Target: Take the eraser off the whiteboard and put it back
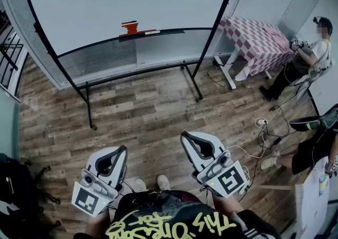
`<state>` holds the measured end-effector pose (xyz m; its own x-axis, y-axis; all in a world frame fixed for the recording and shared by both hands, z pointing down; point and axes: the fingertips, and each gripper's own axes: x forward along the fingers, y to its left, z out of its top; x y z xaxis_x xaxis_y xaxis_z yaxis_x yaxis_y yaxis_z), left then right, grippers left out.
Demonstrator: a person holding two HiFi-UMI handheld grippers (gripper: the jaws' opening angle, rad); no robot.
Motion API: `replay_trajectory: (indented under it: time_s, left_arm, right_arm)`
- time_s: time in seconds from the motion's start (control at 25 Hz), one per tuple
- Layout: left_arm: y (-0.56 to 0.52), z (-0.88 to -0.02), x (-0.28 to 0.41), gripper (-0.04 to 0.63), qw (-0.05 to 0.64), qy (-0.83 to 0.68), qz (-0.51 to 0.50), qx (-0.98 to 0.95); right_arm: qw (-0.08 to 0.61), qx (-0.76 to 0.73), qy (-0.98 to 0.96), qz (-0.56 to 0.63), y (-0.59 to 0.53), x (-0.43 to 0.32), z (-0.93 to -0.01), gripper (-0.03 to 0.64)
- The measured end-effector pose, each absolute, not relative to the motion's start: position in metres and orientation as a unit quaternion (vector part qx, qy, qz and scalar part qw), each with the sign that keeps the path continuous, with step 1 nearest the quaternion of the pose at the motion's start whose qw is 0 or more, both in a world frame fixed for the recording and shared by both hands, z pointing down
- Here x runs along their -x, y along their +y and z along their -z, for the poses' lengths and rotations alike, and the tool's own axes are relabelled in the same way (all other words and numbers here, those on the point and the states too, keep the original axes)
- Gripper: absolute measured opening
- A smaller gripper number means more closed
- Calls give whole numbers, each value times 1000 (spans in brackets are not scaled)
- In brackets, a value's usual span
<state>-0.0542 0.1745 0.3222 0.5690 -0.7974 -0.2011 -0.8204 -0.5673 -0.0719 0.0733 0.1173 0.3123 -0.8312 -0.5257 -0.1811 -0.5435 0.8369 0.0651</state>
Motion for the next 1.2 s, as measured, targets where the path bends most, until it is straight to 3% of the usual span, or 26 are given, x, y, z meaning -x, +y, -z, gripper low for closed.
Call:
replay_trajectory:
  time_s: [0.44, 1.2]
  left_arm:
    - [174, -320, 75, 6, 92, 458, -71, 881]
    - [184, -353, 130, 6, 54, 438, -57, 895]
  right_arm:
    - [69, 297, 951, -59, 116, -60, -314, 6]
    - [93, 376, 916, -104, 138, -36, -322, 9]
